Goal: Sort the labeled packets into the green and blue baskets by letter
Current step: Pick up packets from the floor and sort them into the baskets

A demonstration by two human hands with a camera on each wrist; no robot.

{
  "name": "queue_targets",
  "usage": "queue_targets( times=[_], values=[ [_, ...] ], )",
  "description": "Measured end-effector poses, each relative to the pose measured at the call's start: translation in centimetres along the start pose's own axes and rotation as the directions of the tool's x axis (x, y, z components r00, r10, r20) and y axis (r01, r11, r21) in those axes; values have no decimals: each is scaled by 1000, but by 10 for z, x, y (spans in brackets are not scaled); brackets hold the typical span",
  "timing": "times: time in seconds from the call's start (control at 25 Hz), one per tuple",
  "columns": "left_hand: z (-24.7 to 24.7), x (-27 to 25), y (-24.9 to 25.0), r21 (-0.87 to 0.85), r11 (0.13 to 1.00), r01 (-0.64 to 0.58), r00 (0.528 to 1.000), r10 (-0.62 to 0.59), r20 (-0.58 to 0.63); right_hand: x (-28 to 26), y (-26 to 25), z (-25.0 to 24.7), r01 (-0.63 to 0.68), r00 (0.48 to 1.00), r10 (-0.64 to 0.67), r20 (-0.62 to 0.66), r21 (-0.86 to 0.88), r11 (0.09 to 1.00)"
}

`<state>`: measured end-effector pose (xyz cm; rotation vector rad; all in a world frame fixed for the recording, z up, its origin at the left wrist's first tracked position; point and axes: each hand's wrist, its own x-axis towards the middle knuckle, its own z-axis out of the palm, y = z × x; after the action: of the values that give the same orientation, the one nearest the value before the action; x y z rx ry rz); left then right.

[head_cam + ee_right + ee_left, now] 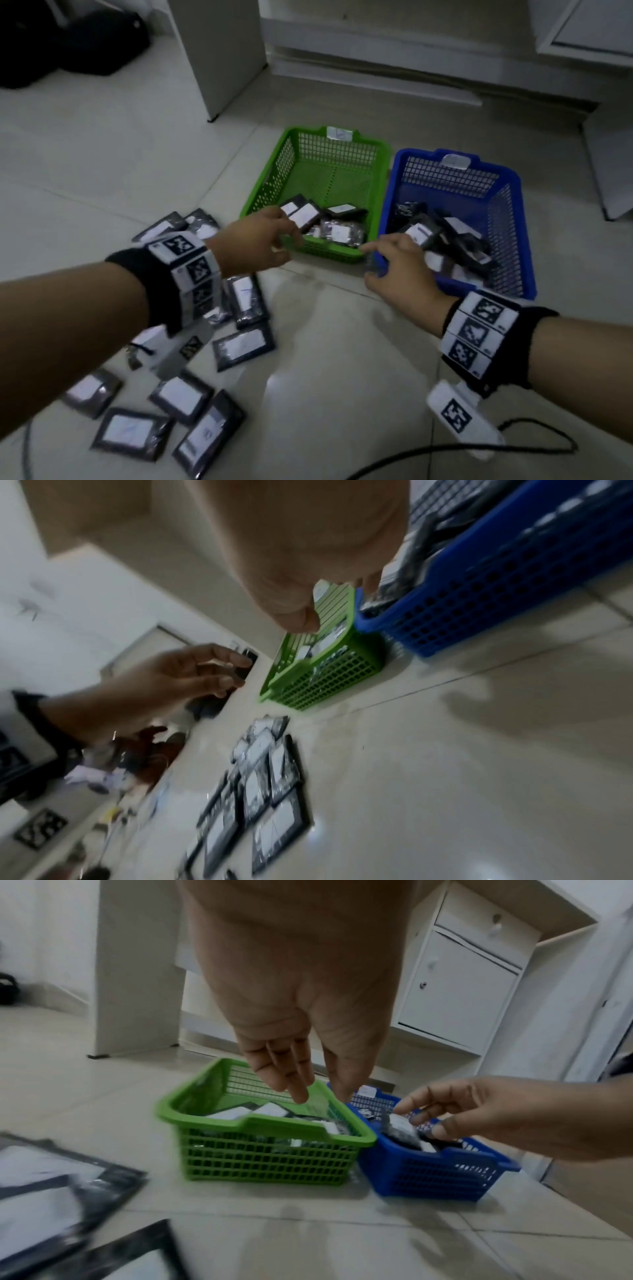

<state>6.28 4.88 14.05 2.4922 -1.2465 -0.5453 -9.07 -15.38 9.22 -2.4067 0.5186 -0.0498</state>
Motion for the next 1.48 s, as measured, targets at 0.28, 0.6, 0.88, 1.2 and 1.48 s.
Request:
queue_targets(
  times=[0.28, 0.6, 0.88, 1.2, 1.48],
  values=[
    [27, -93, -110, 127, 972, 197, 980, -195, -29, -1, -95, 110, 281, 856, -175, 487, -154, 947],
    [98, -99, -155, 152, 904, 399, 917, -393, -63, -30, -83, 195, 168, 931, -88, 354, -202, 965],
    [98, -86, -161, 207, 876, 436, 899, -430, -76, -16, -80, 187, 38, 887, 78, 455, -242, 970],
    [77, -77, -155, -110, 938, 329, 943, -333, -25, 11, -66, 134, -189, 941, 110, 319, 229, 955],
    [24, -37, -114, -726, 640, 252, 933, -361, 5, 45, -52, 51, -322, 947, 248, 206, 560, 763]
  ],
)
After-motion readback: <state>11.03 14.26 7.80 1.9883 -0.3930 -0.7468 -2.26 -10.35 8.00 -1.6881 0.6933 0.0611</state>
